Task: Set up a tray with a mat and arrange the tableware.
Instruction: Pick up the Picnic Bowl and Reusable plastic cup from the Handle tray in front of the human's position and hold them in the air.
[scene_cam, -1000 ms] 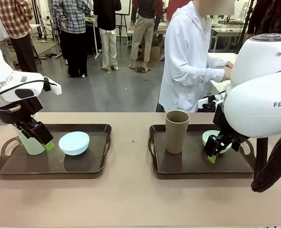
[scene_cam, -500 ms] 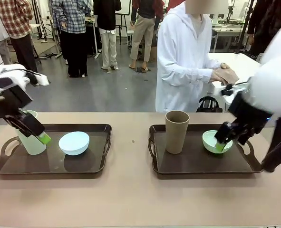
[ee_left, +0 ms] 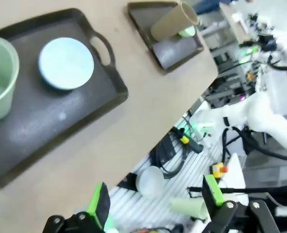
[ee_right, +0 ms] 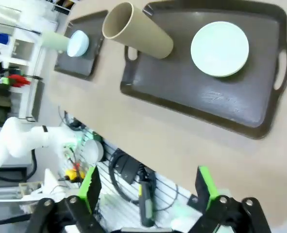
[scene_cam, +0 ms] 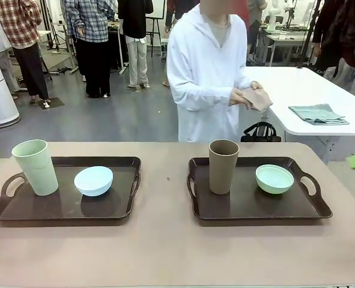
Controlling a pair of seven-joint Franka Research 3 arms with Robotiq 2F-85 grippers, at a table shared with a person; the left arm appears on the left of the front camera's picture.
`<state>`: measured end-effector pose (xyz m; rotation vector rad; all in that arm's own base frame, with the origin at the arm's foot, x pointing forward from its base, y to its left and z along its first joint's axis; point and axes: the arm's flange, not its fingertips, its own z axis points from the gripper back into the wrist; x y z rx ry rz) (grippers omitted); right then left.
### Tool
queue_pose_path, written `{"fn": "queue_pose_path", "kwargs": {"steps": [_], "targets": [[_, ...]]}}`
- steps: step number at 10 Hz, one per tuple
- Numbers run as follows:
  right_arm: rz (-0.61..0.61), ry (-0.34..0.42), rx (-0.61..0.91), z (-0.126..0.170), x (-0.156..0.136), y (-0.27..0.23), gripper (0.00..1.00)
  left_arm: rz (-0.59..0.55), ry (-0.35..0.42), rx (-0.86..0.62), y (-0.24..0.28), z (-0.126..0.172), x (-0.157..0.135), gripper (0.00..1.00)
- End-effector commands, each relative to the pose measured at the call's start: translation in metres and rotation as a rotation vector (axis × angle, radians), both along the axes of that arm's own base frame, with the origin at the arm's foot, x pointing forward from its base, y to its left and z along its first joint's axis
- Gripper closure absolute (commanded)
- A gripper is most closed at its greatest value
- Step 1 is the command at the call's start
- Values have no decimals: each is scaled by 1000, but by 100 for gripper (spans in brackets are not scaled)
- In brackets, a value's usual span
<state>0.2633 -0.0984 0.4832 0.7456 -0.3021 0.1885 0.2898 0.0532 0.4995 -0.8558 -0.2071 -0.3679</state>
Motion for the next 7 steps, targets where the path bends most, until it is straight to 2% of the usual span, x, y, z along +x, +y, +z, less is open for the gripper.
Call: {"fn": "queue_pose_path", "kwargs": {"steps": [1, 4, 7], "targets": [[-43, -1, 115, -29, -30, -26, 0, 75, 51, -35, 46, 13, 2, 0], [-111, -12, 237, -35, -43, -80, 0, 193, 84, -128, 113, 2, -10, 0], [-105, -60, 294, -27, -54, -82, 0, 249, 161, -136, 142, -22, -17, 0]]}}
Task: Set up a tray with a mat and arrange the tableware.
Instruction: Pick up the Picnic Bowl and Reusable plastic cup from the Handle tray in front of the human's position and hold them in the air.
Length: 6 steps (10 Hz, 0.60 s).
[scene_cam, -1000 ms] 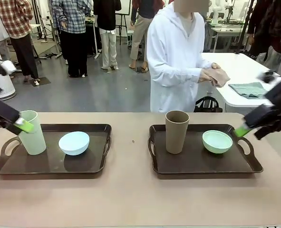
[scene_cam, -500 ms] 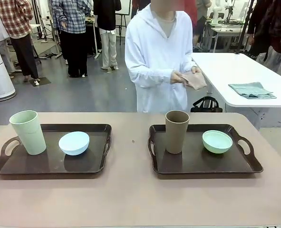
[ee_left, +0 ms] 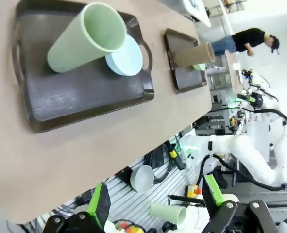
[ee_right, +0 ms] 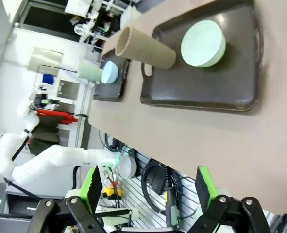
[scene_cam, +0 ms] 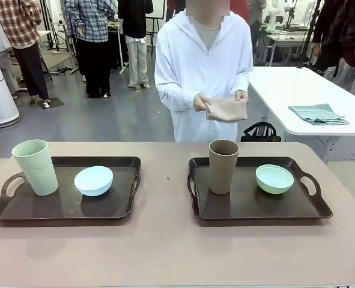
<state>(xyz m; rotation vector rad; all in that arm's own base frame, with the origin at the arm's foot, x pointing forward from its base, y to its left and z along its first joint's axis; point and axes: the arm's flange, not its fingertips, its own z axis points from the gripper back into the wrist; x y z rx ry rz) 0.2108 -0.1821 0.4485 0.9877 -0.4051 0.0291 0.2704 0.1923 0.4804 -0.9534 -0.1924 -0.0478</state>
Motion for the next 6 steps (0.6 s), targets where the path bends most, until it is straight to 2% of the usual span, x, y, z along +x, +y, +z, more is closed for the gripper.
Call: {"fn": "queue_pose_path", "kwargs": {"steps": [1, 2, 3, 6], "targets": [[24, -59, 17, 12, -3, 4, 0, -9, 17, -28, 5, -10, 7, 0], [34, -55, 11, 16, -4, 7, 0, -12, 23, -30, 6, -18, 6, 0], [38, -41, -8, 19, -1, 12, 0, 6, 23, -5, 4, -9, 2, 0], [18, -33, 13, 12, -2, 4, 0, 6, 23, -5, 4, -9, 2, 0]]}}
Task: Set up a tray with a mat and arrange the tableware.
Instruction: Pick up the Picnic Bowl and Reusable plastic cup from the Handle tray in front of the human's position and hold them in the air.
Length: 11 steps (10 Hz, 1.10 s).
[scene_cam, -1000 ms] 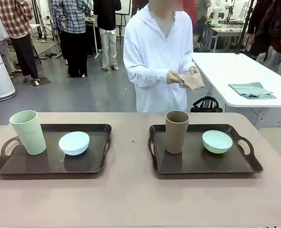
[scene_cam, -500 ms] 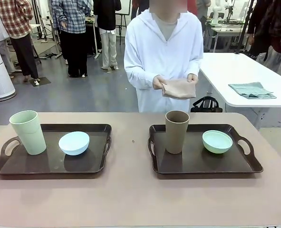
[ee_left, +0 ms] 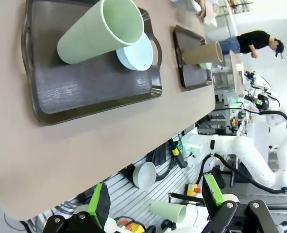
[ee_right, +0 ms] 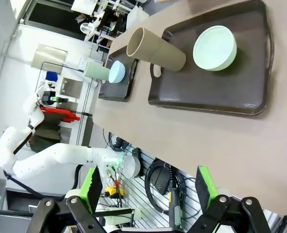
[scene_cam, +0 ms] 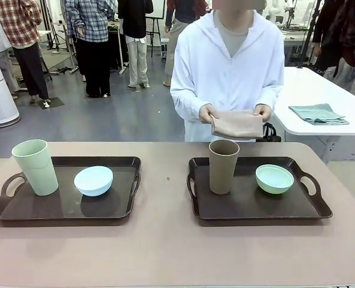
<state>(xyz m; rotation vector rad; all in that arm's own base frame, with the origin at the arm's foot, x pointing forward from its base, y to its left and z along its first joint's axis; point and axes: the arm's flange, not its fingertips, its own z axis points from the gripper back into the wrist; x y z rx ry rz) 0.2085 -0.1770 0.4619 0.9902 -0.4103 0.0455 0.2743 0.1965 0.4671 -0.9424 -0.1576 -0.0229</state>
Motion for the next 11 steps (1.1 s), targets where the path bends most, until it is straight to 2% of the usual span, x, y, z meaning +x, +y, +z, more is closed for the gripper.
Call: {"fn": "queue_pose_path", "kwargs": {"steps": [1, 11], "targets": [[6, -21, 13, -2, 0, -1, 0, -1, -18, -16, 0, 4, -2, 0], [6, -21, 13, -2, 0, -1, 0, -1, -18, -16, 0, 4, -2, 0]]}}
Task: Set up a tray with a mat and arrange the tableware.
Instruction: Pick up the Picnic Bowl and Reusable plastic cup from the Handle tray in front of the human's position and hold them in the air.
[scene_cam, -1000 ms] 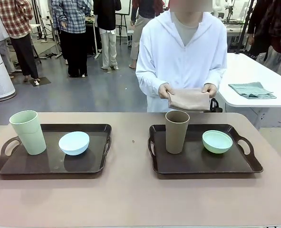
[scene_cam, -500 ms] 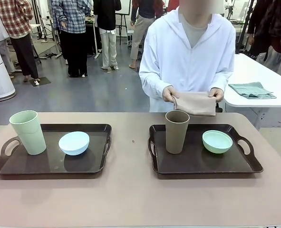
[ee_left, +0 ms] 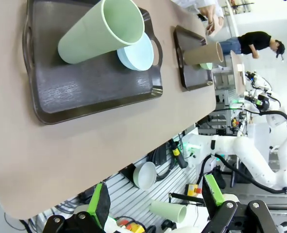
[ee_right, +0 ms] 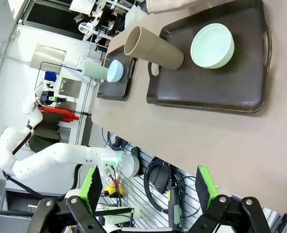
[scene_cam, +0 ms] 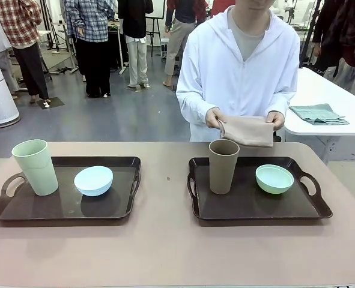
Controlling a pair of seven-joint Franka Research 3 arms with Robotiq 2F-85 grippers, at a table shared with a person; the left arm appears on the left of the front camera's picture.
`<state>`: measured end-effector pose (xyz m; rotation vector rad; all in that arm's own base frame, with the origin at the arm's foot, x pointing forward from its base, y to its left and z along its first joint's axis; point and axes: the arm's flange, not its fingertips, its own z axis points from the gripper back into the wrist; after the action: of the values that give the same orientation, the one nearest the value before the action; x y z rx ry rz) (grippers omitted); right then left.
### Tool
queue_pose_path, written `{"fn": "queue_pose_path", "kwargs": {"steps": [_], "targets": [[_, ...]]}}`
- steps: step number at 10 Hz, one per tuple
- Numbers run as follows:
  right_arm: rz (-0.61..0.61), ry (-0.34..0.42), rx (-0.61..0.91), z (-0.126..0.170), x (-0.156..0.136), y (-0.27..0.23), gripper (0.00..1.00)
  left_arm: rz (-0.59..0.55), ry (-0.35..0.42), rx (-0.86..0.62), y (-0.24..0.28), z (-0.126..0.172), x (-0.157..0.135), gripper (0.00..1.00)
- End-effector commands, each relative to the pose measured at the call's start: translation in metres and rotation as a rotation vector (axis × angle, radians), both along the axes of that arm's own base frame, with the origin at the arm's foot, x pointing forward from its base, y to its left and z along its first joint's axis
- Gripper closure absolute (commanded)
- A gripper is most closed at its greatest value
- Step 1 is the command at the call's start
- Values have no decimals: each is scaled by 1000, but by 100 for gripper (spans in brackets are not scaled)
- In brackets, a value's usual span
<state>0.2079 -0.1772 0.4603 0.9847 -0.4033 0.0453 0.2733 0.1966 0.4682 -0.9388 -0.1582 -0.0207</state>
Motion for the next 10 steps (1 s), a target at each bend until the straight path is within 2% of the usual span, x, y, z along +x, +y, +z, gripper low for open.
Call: {"fn": "queue_pose_path", "kwargs": {"steps": [1, 10], "targets": [[5, -27, 19, 0, 1, -1, 0, -3, -19, -19, -1, 3, -1, 0], [5, -27, 19, 0, 1, -1, 0, -3, -19, -19, -1, 3, -1, 0]]}}
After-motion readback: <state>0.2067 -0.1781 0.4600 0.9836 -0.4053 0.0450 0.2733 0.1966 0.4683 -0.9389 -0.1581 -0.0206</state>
